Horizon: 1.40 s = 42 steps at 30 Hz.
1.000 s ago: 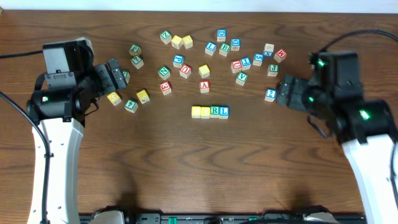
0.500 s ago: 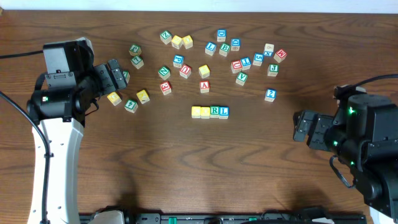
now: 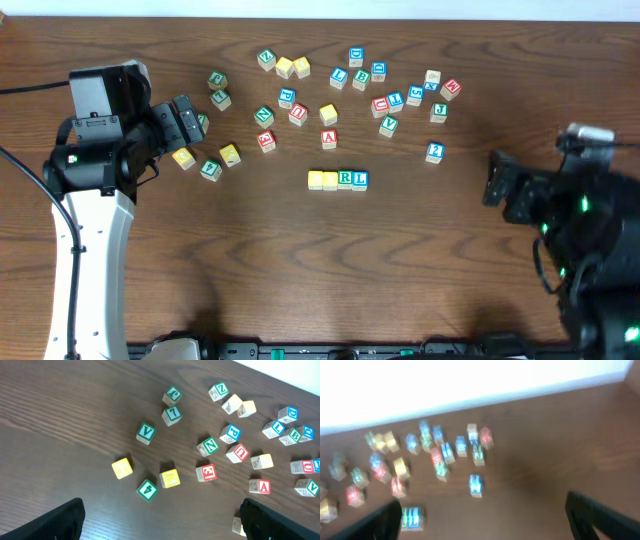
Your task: Spell out CORL
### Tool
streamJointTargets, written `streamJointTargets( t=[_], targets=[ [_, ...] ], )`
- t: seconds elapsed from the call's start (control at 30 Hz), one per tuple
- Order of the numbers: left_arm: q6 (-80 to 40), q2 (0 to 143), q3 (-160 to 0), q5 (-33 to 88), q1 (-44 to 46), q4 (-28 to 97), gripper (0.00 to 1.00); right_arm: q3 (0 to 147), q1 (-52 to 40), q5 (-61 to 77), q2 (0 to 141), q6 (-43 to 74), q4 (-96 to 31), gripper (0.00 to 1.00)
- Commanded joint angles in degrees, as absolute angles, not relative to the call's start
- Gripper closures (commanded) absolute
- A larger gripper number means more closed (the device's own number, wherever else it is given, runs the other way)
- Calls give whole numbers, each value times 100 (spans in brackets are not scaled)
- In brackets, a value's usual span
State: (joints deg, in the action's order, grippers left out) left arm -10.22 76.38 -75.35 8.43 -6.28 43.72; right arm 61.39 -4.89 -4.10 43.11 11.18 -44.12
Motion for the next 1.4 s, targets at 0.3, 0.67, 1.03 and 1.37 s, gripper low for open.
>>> streamJointTargets(
  t=[0.3, 0.67, 1.03, 1.37],
  targets=[
    [-945, 7655, -7561, 790, -646, 4394, 2, 1288, -73, 255, 768, 611, -941, 1],
    [-945, 7655, -7561, 790, -646, 4394, 2, 56, -80, 340, 27, 609, -460, 1],
    [-945, 7655, -7561, 790, -646, 4394, 2, 51, -80, 340, 30, 611, -449, 1],
    [-945, 7655, -7561, 790, -646, 4394, 2, 51, -80, 340, 30, 611, -449, 1]
  ],
)
